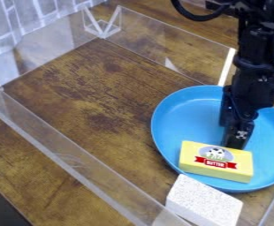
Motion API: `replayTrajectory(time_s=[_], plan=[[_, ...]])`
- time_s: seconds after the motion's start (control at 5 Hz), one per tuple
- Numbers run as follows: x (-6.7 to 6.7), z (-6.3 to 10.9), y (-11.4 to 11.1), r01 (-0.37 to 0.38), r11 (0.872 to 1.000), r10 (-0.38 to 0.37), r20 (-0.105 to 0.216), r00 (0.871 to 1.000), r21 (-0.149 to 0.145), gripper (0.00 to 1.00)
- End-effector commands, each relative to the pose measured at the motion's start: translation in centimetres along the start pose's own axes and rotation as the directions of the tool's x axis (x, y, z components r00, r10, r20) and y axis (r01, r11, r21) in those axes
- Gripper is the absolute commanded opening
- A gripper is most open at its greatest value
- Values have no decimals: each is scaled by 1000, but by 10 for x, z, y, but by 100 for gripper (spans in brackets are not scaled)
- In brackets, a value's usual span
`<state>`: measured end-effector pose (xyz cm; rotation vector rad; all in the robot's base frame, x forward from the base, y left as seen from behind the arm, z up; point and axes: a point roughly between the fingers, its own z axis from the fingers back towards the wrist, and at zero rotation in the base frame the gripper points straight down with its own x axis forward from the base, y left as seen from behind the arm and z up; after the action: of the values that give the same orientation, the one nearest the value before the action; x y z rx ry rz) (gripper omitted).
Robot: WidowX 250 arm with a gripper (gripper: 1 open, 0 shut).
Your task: Put the yellow block in the blue tray
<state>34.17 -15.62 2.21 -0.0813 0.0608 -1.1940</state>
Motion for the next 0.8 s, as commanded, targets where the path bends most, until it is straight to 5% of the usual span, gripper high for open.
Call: replayTrajectory(time_s=[0.0,0.6], plan=[[-13,12,2,-53,999,53,-2,999,4,100],[-13,26,7,-89,995,90,-12,996,44,100]])
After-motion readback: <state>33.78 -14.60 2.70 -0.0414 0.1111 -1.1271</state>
